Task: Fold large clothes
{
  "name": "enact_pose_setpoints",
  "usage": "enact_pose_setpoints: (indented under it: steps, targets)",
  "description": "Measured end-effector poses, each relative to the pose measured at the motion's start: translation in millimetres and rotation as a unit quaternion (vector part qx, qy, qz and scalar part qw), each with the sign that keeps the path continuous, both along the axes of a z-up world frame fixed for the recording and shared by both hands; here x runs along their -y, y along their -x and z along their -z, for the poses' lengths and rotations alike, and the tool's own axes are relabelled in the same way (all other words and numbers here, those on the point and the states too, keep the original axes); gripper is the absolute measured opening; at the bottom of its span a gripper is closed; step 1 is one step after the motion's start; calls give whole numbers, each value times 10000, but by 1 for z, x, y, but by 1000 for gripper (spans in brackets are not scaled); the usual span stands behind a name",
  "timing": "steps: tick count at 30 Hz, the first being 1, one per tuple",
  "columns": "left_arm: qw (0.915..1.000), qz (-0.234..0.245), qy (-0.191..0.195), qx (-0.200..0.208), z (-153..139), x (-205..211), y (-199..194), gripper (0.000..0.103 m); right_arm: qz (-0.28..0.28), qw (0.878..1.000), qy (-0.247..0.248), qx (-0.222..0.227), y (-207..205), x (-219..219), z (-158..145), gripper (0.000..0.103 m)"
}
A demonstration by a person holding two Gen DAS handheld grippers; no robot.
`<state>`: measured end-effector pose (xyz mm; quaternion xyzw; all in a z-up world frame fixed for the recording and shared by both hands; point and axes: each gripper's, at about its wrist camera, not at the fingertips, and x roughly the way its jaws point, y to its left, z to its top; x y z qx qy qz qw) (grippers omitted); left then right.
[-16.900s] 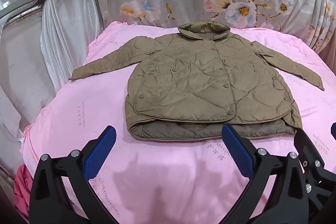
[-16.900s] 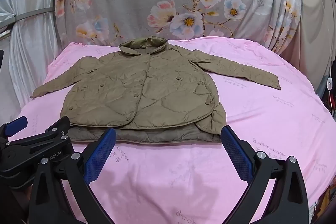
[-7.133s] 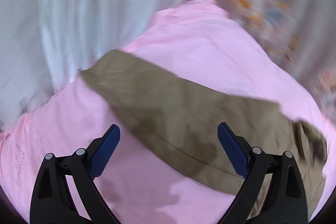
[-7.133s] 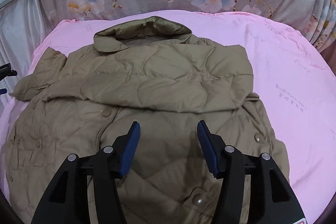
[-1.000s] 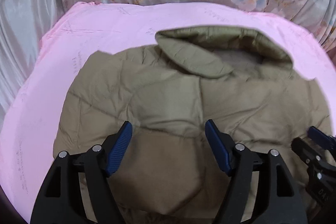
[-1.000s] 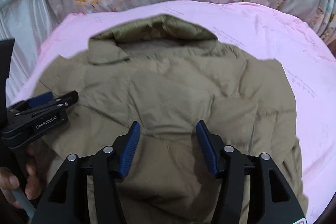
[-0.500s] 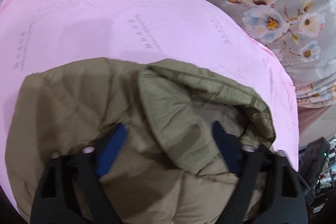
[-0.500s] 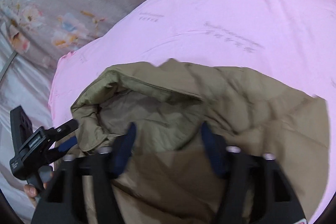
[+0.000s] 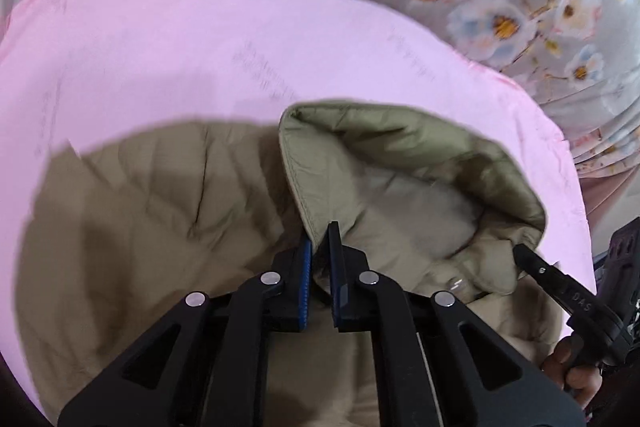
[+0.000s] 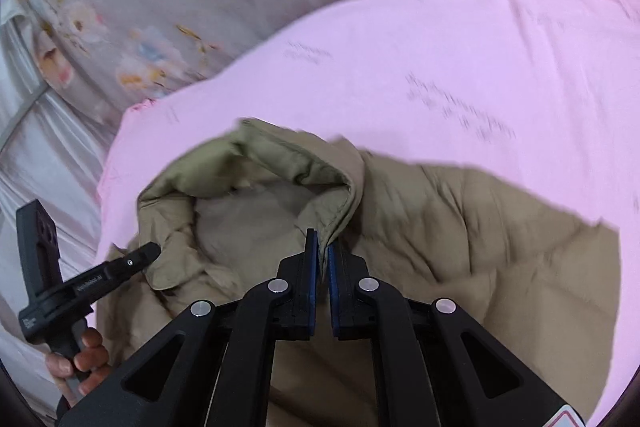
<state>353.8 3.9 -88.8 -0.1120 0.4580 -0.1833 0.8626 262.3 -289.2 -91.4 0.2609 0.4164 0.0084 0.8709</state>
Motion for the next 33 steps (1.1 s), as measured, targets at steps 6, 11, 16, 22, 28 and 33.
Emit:
enact_pose_setpoints:
  steps: [6,11,16,22,28,33]
  targets:
    - [9994,15,-229,277,6,3,9,8,-15,9991,-331,258,20,-6,-6,34]
    - [9982,20,-385,449,8,10,8,9,-98,9997,123,199,15,-25,-8,32]
    - [9952,44,-739,644,11,17,13,9,-118,9995,308,-9,9,-26,9,13]
    - [9924,31,-990,736,13,25,12,9,-209,9990,369,-156,6,-24,11,10]
    - [9951,34,-577,797,-26,-9,26,35,110,9990,423,9,35,-7,-32,28]
    - [9947,-343,182,948,-84,-30,0,64,324,9988,-148,337,13,8,-67,31]
